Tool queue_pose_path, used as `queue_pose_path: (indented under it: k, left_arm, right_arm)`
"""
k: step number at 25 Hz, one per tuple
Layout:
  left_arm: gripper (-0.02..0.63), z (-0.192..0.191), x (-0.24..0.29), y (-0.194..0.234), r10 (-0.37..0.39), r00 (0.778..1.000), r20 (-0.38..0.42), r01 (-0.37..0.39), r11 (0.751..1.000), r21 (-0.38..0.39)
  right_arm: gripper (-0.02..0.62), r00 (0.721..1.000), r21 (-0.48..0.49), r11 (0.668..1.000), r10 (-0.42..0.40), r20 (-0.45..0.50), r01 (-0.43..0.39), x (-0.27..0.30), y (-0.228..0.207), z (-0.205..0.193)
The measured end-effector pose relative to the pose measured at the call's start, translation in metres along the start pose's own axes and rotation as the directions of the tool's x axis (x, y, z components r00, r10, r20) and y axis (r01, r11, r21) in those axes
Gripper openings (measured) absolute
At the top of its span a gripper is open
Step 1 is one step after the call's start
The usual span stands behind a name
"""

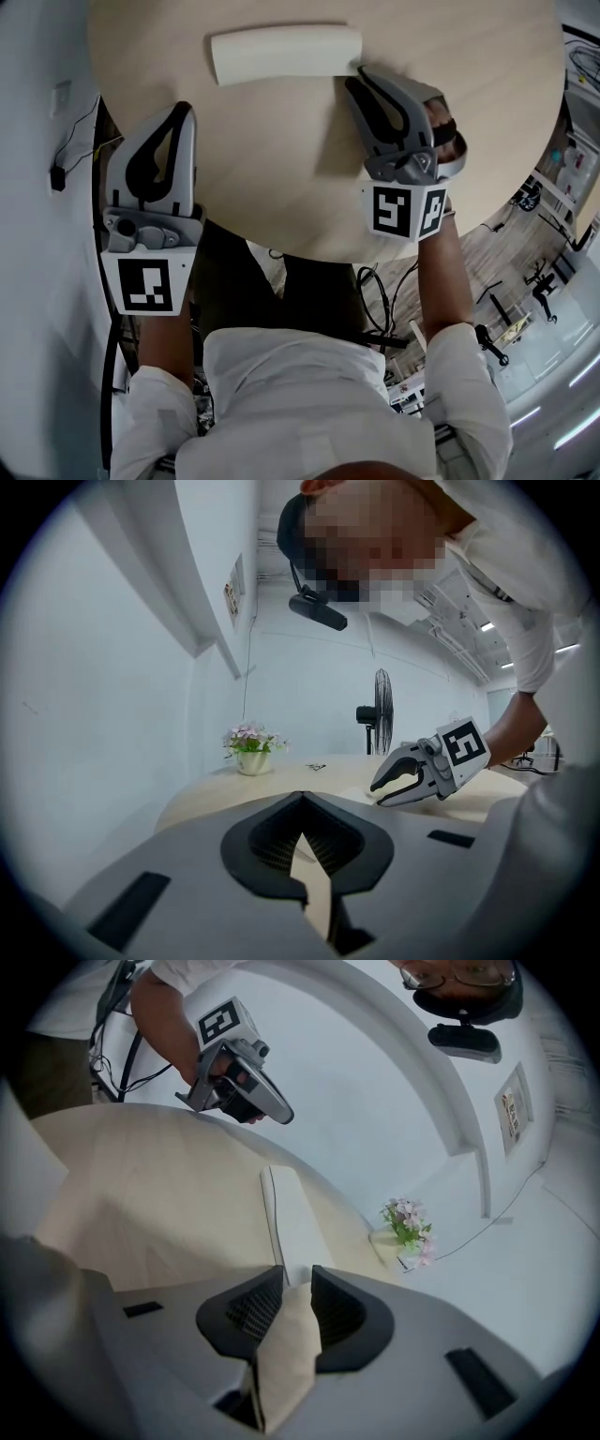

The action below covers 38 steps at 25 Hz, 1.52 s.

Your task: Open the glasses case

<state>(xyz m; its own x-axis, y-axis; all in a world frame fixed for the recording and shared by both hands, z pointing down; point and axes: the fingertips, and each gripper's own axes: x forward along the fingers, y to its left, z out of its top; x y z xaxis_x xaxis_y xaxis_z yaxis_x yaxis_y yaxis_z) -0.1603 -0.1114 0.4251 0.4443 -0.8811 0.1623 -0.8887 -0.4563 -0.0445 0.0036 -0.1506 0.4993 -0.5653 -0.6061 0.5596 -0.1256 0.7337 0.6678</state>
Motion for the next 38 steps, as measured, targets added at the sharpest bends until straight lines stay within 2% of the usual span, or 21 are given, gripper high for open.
queue_pose_path:
  k: [5,17,26,38]
  left_arm:
    - [0.012,-0.002,0.003,-0.009,-0.022,1.000,0.001,0.022,0.999,0.044]
    - [0.012,-0.002,-0.002,-0.010,-0.040,0.999,0.026,0.039,0.999,0.026]
    - [0.012,-0.006,0.000,-0.010,-0.051,0.998,0.031,0.050,0.998,0.027]
    - [0.012,-0.003,-0.001,-0.005,-0.042,0.999,0.032,0.041,0.999,0.030]
  right_arm:
    - [0.099,1.000,-0.035,0.999,-0.004,-0.009,0.003,0.005,-0.001,-0.002]
    - [0.064,1.000,-0.061,0.998,-0.019,-0.019,0.018,0.007,0.006,0.001]
    - [0.055,1.000,-0.064,0.998,0.014,-0.006,-0.014,0.010,0.005,0.004]
    - [0.037,0.998,-0.026,0.999,0.025,0.050,-0.023,0.005,-0.029,0.017]
